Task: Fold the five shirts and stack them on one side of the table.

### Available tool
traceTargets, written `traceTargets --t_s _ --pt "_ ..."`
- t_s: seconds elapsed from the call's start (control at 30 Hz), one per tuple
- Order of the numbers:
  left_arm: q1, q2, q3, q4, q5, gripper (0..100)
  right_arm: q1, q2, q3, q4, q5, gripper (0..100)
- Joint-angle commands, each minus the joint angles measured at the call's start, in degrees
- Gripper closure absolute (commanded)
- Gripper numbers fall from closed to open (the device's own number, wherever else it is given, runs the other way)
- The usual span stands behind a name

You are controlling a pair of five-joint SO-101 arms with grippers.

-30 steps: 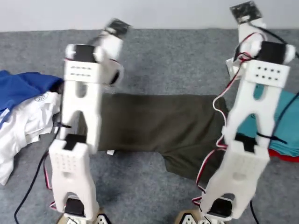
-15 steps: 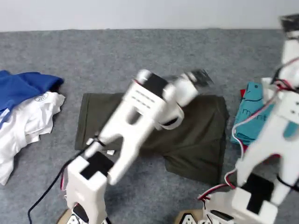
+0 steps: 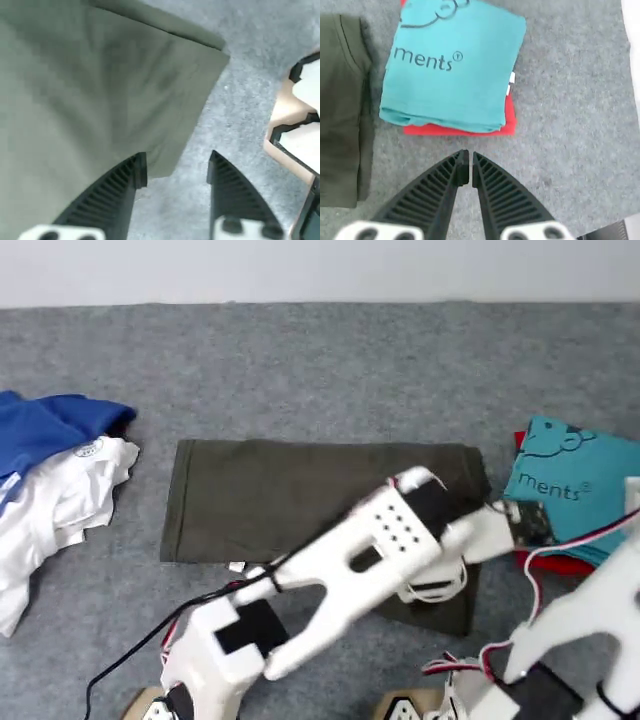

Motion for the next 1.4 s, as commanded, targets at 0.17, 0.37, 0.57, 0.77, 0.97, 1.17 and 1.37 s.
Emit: traceTargets --t_s 0.17,0.37,0.57,0.77,0.97,1.17,1.37 --pt "1.5 6.6 -0.6 -5.8 -0.7 79 0.5 -6.4 4.1 2.2 0.4 97.3" --pt "0.4 12.0 -0.7 -8.1 -0.9 79 0.6 -8.1 4.1 2.2 0.4 97.3" --pt "-3.4 16.5 -0.7 -11.2 -0.9 85 0.6 -8.2 4.1 2.2 0.4 97.3" --pt "-3.6 19.3 -4.9 -10.3 -1.8 96 0.6 -8.2 4.1 2.3 0.4 97.3" --pt "-3.4 19.6 -10.1 -6.7 -3.4 99 0.6 -8.2 3.9 2.3 0.4 97.3" --pt "-4.0 19.9 -22.3 0.8 -3.5 99 0.6 -8.2 3.9 2.3 0.4 97.3" --pt "-6.9 20.2 -24.5 -0.4 -3.6 99 0.6 -8.2 3.9 2.3 0.4 97.3"
